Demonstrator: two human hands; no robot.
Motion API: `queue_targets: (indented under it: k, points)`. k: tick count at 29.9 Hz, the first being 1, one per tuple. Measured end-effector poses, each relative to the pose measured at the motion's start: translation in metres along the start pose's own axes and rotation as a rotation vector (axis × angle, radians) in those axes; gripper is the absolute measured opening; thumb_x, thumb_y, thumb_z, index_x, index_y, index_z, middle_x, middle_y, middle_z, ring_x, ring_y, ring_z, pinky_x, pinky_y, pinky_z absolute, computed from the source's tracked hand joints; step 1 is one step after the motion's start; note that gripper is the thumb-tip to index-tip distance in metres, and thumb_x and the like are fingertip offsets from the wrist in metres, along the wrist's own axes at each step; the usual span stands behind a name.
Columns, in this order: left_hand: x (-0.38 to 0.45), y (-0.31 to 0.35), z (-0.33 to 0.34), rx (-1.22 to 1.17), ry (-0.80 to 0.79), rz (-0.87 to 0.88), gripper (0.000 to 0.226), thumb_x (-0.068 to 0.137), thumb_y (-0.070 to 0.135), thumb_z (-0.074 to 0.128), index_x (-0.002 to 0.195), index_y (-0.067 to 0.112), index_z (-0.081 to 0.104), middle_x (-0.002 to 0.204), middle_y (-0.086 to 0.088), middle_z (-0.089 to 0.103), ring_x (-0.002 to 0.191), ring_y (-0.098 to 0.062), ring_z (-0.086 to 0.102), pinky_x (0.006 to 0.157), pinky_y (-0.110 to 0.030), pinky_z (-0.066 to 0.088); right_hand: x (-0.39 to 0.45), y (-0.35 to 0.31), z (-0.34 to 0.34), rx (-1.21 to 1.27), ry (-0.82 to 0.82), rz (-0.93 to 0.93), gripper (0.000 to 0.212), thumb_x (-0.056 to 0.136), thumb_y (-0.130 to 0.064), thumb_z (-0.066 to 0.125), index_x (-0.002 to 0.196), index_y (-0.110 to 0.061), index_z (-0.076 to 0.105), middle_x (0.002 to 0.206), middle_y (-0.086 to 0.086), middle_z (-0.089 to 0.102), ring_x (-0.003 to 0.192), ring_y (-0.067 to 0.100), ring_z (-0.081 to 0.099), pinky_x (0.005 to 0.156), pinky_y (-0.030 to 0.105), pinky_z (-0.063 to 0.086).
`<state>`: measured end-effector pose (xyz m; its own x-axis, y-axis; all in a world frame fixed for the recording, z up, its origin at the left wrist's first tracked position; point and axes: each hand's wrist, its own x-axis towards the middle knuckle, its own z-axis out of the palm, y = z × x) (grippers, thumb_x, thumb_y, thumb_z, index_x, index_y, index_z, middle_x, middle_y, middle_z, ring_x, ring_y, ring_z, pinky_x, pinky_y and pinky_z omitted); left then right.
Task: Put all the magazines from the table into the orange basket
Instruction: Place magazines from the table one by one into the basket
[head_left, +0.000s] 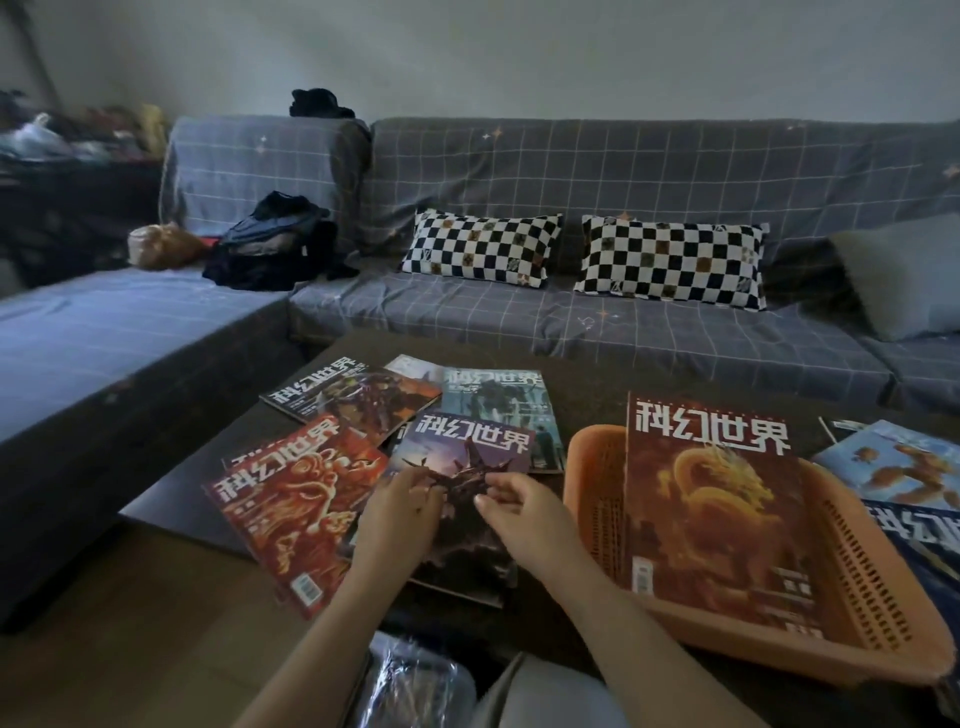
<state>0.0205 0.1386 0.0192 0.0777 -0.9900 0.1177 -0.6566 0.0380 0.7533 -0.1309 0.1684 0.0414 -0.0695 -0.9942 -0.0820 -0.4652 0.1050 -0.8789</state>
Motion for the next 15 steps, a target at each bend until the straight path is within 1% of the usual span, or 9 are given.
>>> queue_targets:
  k: [1, 3, 4, 6, 7, 9, 12, 14, 15]
  points:
    - [0.002, -0.009, 0.0, 0.036, 0.005, -0.023, 0.034, 0.093, 0.024, 0.055, 0.126, 0.014, 0.059, 0.119, -0.008, 0.061, 0.107, -0.026, 0.058, 0.083, -0.034, 0.047, 0.002, 0.001, 0.007, -0.01, -0.023, 0.031, 0.043, 0.089, -0.033, 0.059, 0.13, -0.022, 0.051, 0.123, -0.005, 0.059, 0.103, 0.006, 0.055, 0.085, 0.018, 0.042]
    - [0.006, -0.025, 0.0, 0.147, 0.0, -0.095, 0.04, 0.093, 0.029, 0.055, 0.132, 0.018, 0.054, 0.138, -0.013, 0.049, 0.126, -0.032, 0.046, 0.103, -0.044, 0.039, 0.003, 0.004, 0.019, -0.045, -0.057, 0.082, 0.053, 0.088, -0.032, 0.059, 0.137, -0.019, 0.044, 0.136, 0.001, 0.051, 0.119, 0.014, 0.051, 0.094, 0.023, 0.039]
    - [0.007, -0.031, -0.001, 0.202, -0.016, -0.127, 0.044, 0.093, 0.034, 0.054, 0.135, 0.021, 0.051, 0.145, -0.013, 0.043, 0.133, -0.032, 0.039, 0.109, -0.048, 0.032, 0.004, 0.008, 0.024, -0.075, -0.062, 0.101, 0.057, 0.088, -0.033, 0.059, 0.139, -0.017, 0.041, 0.14, 0.002, 0.047, 0.125, 0.017, 0.047, 0.098, 0.025, 0.036]
    - [0.01, -0.041, -0.002, 0.259, -0.057, -0.161, 0.05, 0.094, 0.041, 0.053, 0.14, 0.024, 0.045, 0.152, -0.011, 0.035, 0.14, -0.032, 0.029, 0.113, -0.052, 0.023, 0.005, 0.015, 0.031, -0.138, -0.052, 0.132, 0.061, 0.087, -0.035, 0.059, 0.141, -0.016, 0.037, 0.144, 0.003, 0.043, 0.131, 0.02, 0.041, 0.104, 0.028, 0.032]
    - [0.012, -0.044, -0.001, 0.256, -0.062, -0.165, 0.051, 0.094, 0.041, 0.053, 0.141, 0.023, 0.043, 0.152, -0.01, 0.035, 0.14, -0.031, 0.029, 0.113, -0.052, 0.022, 0.006, 0.019, 0.033, -0.164, -0.045, 0.147, 0.062, 0.087, -0.036, 0.059, 0.141, -0.015, 0.038, 0.144, 0.004, 0.042, 0.131, 0.022, 0.039, 0.108, 0.03, 0.031]
    - [0.016, -0.048, -0.002, 0.212, -0.038, -0.163, 0.05, 0.093, 0.038, 0.056, 0.139, 0.022, 0.046, 0.146, -0.008, 0.044, 0.136, -0.031, 0.033, 0.111, -0.051, 0.026, 0.006, 0.024, 0.036, -0.191, -0.036, 0.171, 0.059, 0.086, -0.035, 0.06, 0.139, -0.017, 0.041, 0.142, 0.004, 0.044, 0.13, 0.024, 0.04, 0.111, 0.037, 0.031]
    - [0.023, -0.05, -0.005, 0.141, -0.011, -0.17, 0.048, 0.091, 0.03, 0.06, 0.136, 0.018, 0.05, 0.131, -0.009, 0.057, 0.124, -0.03, 0.047, 0.104, -0.049, 0.039, 0.005, 0.027, 0.037, -0.226, 0.005, 0.194, 0.062, 0.085, -0.034, 0.062, 0.14, -0.017, 0.039, 0.141, 0.003, 0.044, 0.13, 0.023, 0.04, 0.111, 0.037, 0.029]
    - [0.026, -0.051, -0.01, 0.06, -0.014, -0.199, 0.045, 0.089, 0.027, 0.064, 0.131, 0.014, 0.054, 0.118, -0.009, 0.065, 0.103, -0.025, 0.06, 0.084, -0.041, 0.052, 0.002, 0.029, 0.035, -0.18, 0.049, 0.197, 0.06, 0.083, -0.029, 0.066, 0.137, -0.017, 0.041, 0.138, 0.003, 0.048, 0.128, 0.021, 0.042, 0.108, 0.034, 0.031]
    - [0.026, -0.052, -0.013, 0.018, -0.033, -0.227, 0.038, 0.088, 0.027, 0.066, 0.123, 0.013, 0.059, 0.108, -0.007, 0.068, 0.09, -0.021, 0.064, 0.072, -0.036, 0.054, 0.0, 0.03, 0.034, -0.136, 0.069, 0.207, 0.06, 0.082, -0.026, 0.067, 0.136, -0.017, 0.042, 0.136, 0.003, 0.049, 0.127, 0.02, 0.044, 0.107, 0.033, 0.032]
